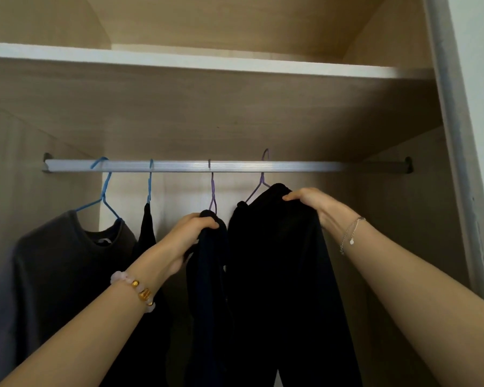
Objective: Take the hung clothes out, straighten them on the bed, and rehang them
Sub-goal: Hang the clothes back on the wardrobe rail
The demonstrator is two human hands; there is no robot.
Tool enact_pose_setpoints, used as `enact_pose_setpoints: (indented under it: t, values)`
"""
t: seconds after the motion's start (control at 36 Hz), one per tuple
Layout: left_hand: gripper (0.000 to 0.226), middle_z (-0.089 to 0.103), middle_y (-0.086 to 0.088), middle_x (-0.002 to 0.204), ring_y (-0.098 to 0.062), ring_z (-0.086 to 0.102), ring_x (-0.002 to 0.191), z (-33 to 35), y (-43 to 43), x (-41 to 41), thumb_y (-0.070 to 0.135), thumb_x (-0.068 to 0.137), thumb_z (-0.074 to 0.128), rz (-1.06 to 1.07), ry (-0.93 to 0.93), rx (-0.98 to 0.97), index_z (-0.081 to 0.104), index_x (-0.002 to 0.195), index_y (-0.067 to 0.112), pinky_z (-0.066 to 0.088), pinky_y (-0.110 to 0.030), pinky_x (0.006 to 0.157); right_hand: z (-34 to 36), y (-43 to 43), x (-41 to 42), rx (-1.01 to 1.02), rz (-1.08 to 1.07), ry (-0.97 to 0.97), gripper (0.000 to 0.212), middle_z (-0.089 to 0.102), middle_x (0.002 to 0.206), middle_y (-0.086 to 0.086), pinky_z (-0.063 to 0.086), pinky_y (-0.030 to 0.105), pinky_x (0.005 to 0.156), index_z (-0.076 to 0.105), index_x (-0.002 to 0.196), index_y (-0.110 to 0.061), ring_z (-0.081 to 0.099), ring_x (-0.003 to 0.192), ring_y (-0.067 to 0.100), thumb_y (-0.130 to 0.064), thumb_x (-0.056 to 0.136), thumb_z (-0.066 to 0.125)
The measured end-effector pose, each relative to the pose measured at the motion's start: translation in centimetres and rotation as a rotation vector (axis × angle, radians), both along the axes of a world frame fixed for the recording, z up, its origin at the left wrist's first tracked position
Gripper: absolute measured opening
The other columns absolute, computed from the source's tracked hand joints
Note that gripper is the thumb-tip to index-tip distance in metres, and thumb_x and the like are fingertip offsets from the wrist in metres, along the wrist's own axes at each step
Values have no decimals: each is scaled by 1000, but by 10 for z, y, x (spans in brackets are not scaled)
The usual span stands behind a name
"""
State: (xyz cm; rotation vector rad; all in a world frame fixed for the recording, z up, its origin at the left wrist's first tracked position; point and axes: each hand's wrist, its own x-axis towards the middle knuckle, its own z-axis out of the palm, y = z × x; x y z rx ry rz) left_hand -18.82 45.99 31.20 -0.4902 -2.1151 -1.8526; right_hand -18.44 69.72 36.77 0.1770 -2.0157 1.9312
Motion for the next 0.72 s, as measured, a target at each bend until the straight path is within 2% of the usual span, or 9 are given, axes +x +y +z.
enact_pose_setpoints:
  t: [0.14, 0.22, 0.28, 0.36, 0.42, 0.5, 0.56, 0.64, 0.72]
  values:
    - [30, 66, -12, 107, -25, 61, 100, 0, -6, 7, 16, 84, 57, -43, 2, -8, 61, 112, 8, 46, -32, 85, 13, 3, 4, 9, -18, -61, 36, 64, 70, 13, 53, 26, 44, 53, 130, 6, 61, 58, 24, -5, 95, 54]
    - [27, 67, -11, 104, -23, 63, 96, -1, -10, 10, 15, 85, 57, -48, 12, 6, 62, 111, 9, 47, -29, 79, 22, 4, 2, 27, -69, -86, 39, 61, 81, 14, 51, 34, 64, 52, 130, 5, 58, 67, 25, -9, 94, 58]
    - [24, 68, -10, 102, -23, 64, 93, -3, -11, 11, 16, 85, 56, -44, 19, 13, 64, 106, 9, 48, -29, 77, 19, 3, 2, 75, -77, -98, 39, 60, 82, 14, 49, 35, 68, 53, 129, 5, 57, 69, 25, -9, 94, 58]
    - [18, 68, -11, 101, -26, 64, 95, -7, -13, 11, 20, 84, 56, -24, 27, 45, 65, 98, 12, 49, -33, 82, 3, -1, 3, 83, -52, -118, 34, 61, 75, 14, 50, 35, 62, 56, 125, 4, 58, 64, 27, -7, 93, 57]
    - [24, 67, -13, 104, -27, 64, 96, -10, -14, 11, 21, 84, 58, 10, 37, 83, 64, 104, 10, 49, -32, 77, -16, -1, 5, 70, -47, -128, 36, 63, 66, 14, 52, 32, 52, 55, 128, 7, 60, 58, 27, -5, 93, 55]
    - [31, 66, -13, 106, -26, 63, 96, -15, -11, 12, 21, 85, 58, 66, 63, 142, 61, 113, 9, 49, -29, 70, -53, 3, 4, 95, -56, -152, 37, 57, 76, 14, 50, 27, 47, 52, 128, 12, 54, 64, 25, -3, 94, 52]
    - [27, 66, -13, 103, -26, 64, 94, -18, -9, 13, 19, 87, 56, 71, 84, 165, 62, 112, 8, 50, -30, 70, -81, 8, 3, 117, -66, -175, 36, 59, 79, 16, 49, 31, 53, 56, 124, 13, 58, 64, 26, -3, 92, 56]
    - [28, 67, -14, 106, -27, 64, 96, -24, -3, 10, 19, 91, 50, 73, 106, 128, 62, 114, 8, 52, -32, 77, -120, 19, 14, 142, -71, -203, 34, 67, 86, 18, 50, 24, 51, 62, 114, 7, 66, 62, 25, -10, 85, 67]
    - [32, 65, -9, 107, -24, 63, 95, -31, 5, 4, 20, 95, 43, 95, 146, 67, 59, 121, 10, 52, -32, 82, -153, 30, 38, 100, -51, -235, 46, 70, 106, 20, 57, 31, 68, 62, 120, -3, 70, 87, 33, -17, 78, 74]
